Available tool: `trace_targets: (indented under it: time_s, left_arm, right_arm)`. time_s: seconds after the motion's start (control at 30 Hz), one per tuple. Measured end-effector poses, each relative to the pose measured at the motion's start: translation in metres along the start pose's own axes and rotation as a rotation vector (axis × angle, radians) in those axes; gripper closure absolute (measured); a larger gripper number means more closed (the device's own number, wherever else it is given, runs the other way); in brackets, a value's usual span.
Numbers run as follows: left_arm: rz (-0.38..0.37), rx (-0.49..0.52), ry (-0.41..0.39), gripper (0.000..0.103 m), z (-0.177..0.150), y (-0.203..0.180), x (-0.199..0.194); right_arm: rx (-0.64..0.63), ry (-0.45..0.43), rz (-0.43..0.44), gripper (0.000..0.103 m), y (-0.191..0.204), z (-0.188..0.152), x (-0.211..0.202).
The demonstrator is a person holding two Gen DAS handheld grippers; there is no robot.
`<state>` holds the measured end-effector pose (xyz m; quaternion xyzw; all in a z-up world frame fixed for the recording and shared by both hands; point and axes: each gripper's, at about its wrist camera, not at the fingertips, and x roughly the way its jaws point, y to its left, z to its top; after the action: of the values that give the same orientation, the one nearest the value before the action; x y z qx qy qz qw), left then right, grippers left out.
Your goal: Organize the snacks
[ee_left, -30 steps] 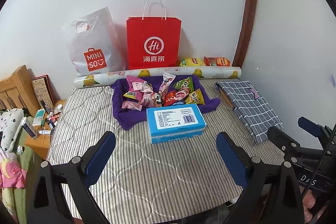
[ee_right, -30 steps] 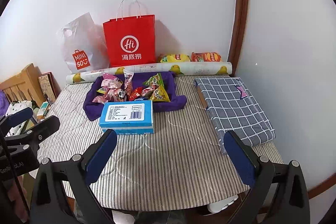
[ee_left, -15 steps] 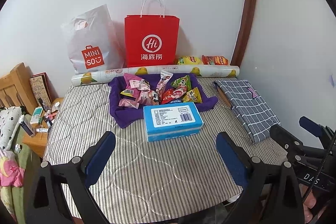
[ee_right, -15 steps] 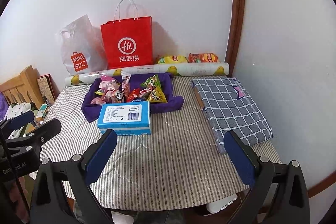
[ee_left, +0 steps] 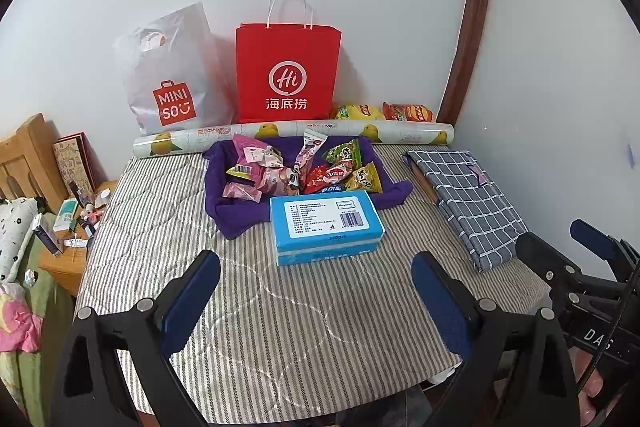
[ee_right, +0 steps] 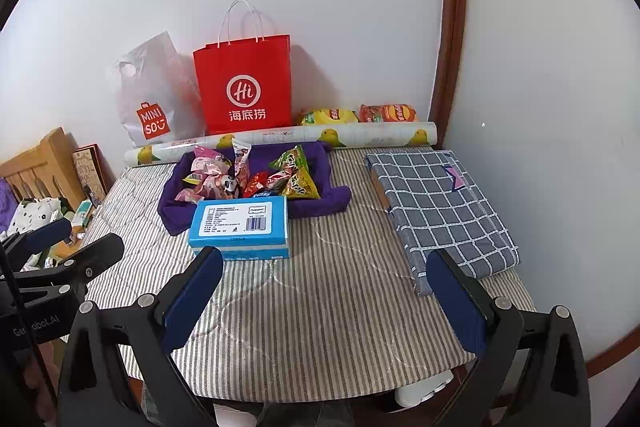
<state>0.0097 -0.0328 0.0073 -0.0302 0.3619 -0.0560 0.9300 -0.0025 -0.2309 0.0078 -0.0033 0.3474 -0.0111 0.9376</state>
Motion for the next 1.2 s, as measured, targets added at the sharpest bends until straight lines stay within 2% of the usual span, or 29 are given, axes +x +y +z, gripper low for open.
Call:
trace_targets:
  time_s: [1.2]
  left_arm:
    - [-0.001, -0.001, -0.008, 0.006, -0.0005, 0.0002, 0.0016]
  right_arm:
    - [-0.002, -0.002, 0.008, 0.003, 0.0042, -0.0044, 0.0004]
